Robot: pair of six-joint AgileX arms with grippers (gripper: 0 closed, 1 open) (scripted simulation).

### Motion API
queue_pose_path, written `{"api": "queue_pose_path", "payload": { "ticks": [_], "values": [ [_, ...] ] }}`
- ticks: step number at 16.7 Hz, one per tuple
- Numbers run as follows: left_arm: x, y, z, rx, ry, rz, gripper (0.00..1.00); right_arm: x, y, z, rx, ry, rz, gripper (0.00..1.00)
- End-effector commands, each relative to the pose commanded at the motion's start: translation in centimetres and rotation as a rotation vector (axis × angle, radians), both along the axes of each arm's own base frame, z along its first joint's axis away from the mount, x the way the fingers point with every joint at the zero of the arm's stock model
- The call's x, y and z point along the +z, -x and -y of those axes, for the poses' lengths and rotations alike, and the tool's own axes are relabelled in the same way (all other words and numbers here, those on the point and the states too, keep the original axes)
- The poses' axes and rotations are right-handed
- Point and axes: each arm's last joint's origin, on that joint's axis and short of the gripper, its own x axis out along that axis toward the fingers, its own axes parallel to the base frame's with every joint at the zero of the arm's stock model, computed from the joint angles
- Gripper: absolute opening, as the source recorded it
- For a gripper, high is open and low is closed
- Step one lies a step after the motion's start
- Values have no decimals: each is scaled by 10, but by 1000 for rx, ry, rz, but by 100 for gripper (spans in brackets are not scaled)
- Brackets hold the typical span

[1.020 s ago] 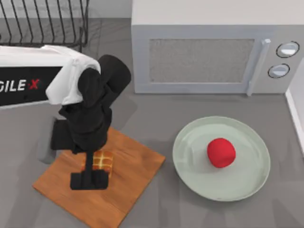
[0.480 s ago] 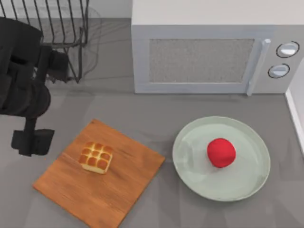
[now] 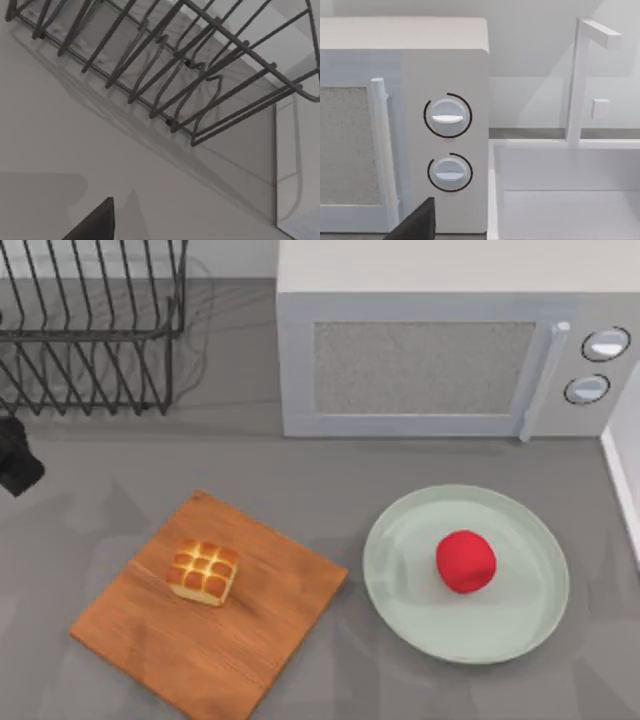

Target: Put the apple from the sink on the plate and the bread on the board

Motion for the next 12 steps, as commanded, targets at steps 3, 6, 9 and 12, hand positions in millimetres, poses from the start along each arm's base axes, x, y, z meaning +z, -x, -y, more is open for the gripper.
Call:
{"api": "queue_pose_path", "payload": {
  "ticks": [3, 6, 9, 12],
  "values": [
    [-21, 31, -8, -62, -273, 184, 100, 0, 0, 0, 0, 0, 0, 100],
    [-44, 46, -11, -86, -483, 319, 100, 0, 0, 0, 0, 0, 0, 100],
    [-59, 51, -11, -95, -607, 392, 100, 0, 0, 0, 0, 0, 0, 100],
    [-63, 52, -11, -98, -637, 409, 100, 0, 0, 0, 0, 0, 0, 100]
  ]
}}
